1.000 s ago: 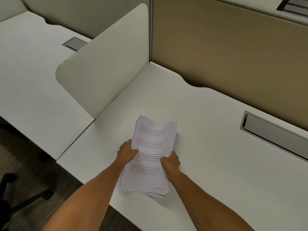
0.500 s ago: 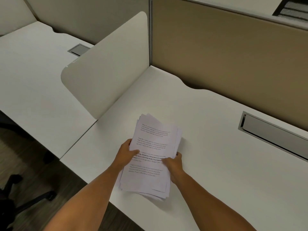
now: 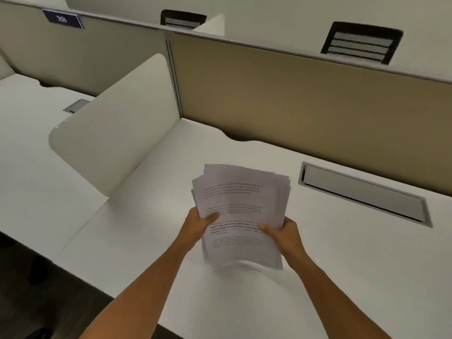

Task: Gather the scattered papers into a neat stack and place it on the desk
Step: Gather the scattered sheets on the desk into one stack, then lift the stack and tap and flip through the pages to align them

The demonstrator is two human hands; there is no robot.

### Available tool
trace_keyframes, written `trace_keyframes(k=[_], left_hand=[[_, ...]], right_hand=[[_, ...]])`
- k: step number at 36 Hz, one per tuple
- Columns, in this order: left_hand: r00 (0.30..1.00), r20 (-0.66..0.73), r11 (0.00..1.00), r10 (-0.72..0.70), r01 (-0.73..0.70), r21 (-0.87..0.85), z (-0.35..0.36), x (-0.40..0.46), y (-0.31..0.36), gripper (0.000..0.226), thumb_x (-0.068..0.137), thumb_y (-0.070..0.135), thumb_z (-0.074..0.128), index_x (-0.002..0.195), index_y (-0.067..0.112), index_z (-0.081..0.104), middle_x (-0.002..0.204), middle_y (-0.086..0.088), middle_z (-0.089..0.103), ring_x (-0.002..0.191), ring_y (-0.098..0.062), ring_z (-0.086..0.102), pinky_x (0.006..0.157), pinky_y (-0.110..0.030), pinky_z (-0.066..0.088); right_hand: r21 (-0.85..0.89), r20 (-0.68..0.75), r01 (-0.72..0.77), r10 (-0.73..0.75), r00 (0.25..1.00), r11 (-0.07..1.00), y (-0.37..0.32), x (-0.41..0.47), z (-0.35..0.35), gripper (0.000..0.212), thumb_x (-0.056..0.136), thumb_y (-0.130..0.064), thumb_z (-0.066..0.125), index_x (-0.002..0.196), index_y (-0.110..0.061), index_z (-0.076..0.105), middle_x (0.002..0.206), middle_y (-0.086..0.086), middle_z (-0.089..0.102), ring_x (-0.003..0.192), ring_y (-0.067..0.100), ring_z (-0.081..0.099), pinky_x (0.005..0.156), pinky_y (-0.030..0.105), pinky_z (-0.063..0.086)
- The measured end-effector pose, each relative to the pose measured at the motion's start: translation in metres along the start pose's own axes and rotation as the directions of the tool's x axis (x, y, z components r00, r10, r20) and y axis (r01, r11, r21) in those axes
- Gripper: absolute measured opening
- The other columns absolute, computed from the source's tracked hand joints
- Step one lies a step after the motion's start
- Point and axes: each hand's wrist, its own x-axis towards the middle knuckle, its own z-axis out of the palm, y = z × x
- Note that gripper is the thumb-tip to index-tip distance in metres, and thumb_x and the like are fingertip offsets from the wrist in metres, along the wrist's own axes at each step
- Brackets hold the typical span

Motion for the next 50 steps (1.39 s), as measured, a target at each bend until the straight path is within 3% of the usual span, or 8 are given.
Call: trace_keyframes(k=[8, 17, 22, 31, 36, 40, 45, 50], left_hand=[[0.991, 0.064, 0.993, 0.113, -0.116, 0.038, 0.099, -0.010, 0.013, 0.035, 0.068, 0.030, 0.082, 0.096, 0.047, 0.070, 0.095, 0.012, 0.076, 0.087, -0.009, 0.073, 0.069, -0.029, 0.062], [0.989, 0.118, 0.990, 0.093, -0.105, 0.092, 0.160, -0.027, -0.007, 0.039, 0.071, 0.026, 0.084, 0.107, 0.030, 0.070, 0.104, 0.000, 0.076, 0.097, -0.020, 0.072, 0.083, -0.045, 0.062], [0.987, 0.132, 0.990, 0.088, -0.101, 0.096, 0.169, -0.033, -0.005, 0.033, 0.071, 0.026, 0.086, 0.094, 0.045, 0.072, 0.097, 0.017, 0.076, 0.088, -0.004, 0.072, 0.065, -0.018, 0.059], [0.976, 0.179, 0.986, 0.122, -0.140, 0.093, 0.164, -0.026, -0.004, 0.047, 0.060, 0.041, 0.089, 0.101, 0.023, 0.072, 0.099, -0.005, 0.075, 0.092, -0.026, 0.072, 0.076, -0.046, 0.063], [0.959, 0.243, 0.978, 0.145, -0.176, 0.112, 0.164, -0.026, -0.004, 0.058, 0.062, 0.049, 0.086, 0.115, 0.035, 0.067, 0.108, 0.002, 0.074, 0.102, -0.018, 0.070, 0.079, -0.040, 0.063], [0.961, 0.228, 0.974, 0.154, -0.186, 0.129, 0.169, -0.025, -0.004, 0.052, 0.062, 0.053, 0.085, 0.110, 0.042, 0.067, 0.105, 0.006, 0.075, 0.099, -0.015, 0.071, 0.077, -0.038, 0.064], [0.971, 0.135, 0.976, 0.195, -0.206, 0.068, 0.169, -0.022, 0.003, 0.043, 0.057, 0.052, 0.084, 0.098, 0.051, 0.070, 0.095, 0.016, 0.076, 0.087, -0.008, 0.073, 0.066, -0.024, 0.061], [0.975, 0.147, 0.979, 0.165, -0.180, 0.095, 0.169, -0.024, 0.001, 0.039, 0.057, 0.048, 0.087, 0.093, 0.046, 0.072, 0.095, 0.016, 0.077, 0.088, -0.011, 0.074, 0.065, -0.023, 0.060]], right_hand=[[-0.048, -0.180, 0.119, -0.126, 0.976, 0.992, 0.009, -0.039, -0.088, 0.031, 0.078, -0.011, 0.080, 0.089, -0.039, 0.076, 0.088, -0.012, 0.078, 0.080, 0.010, 0.074, 0.060, 0.022, 0.061], [-0.004, -0.302, 0.043, -0.042, 0.953, 0.999, 0.048, -0.059, -0.135, 0.017, 0.076, -0.013, 0.084, 0.090, -0.017, 0.075, 0.076, 0.000, 0.078, 0.073, 0.024, 0.072, 0.056, 0.019, 0.056], [0.056, -0.299, 0.073, -0.053, 0.953, 0.996, 0.056, -0.065, -0.144, 0.035, 0.076, -0.018, 0.086, 0.107, -0.023, 0.072, 0.091, -0.003, 0.078, 0.084, 0.019, 0.074, 0.066, 0.024, 0.062], [0.171, -0.282, 0.175, -0.122, 0.952, 0.969, 0.030, -0.074, -0.152, 0.035, 0.060, -0.040, 0.088, 0.093, -0.043, 0.077, 0.094, -0.009, 0.079, 0.083, 0.008, 0.075, 0.061, 0.020, 0.060], [0.168, -0.199, 0.214, -0.180, 0.963, 0.962, 0.024, -0.076, -0.150, 0.046, 0.063, -0.037, 0.089, 0.106, -0.039, 0.075, 0.104, -0.003, 0.078, 0.092, 0.012, 0.075, 0.069, 0.025, 0.061], [0.116, -0.155, 0.205, -0.186, 0.970, 0.972, 0.022, -0.072, -0.145, 0.044, 0.070, -0.030, 0.088, 0.110, -0.041, 0.073, 0.107, -0.004, 0.078, 0.096, 0.013, 0.074, 0.074, 0.033, 0.063], [0.116, -0.202, 0.188, -0.162, 0.966, 0.975, 0.018, -0.070, -0.148, 0.037, 0.067, -0.034, 0.086, 0.099, -0.048, 0.075, 0.099, -0.010, 0.078, 0.087, 0.009, 0.074, 0.064, 0.022, 0.060], [0.095, -0.181, 0.133, -0.115, 0.977, 0.986, 0.030, -0.073, -0.154, 0.046, 0.061, -0.036, 0.089, 0.104, -0.034, 0.075, 0.100, -0.007, 0.079, 0.089, 0.013, 0.075, 0.068, 0.028, 0.063]])
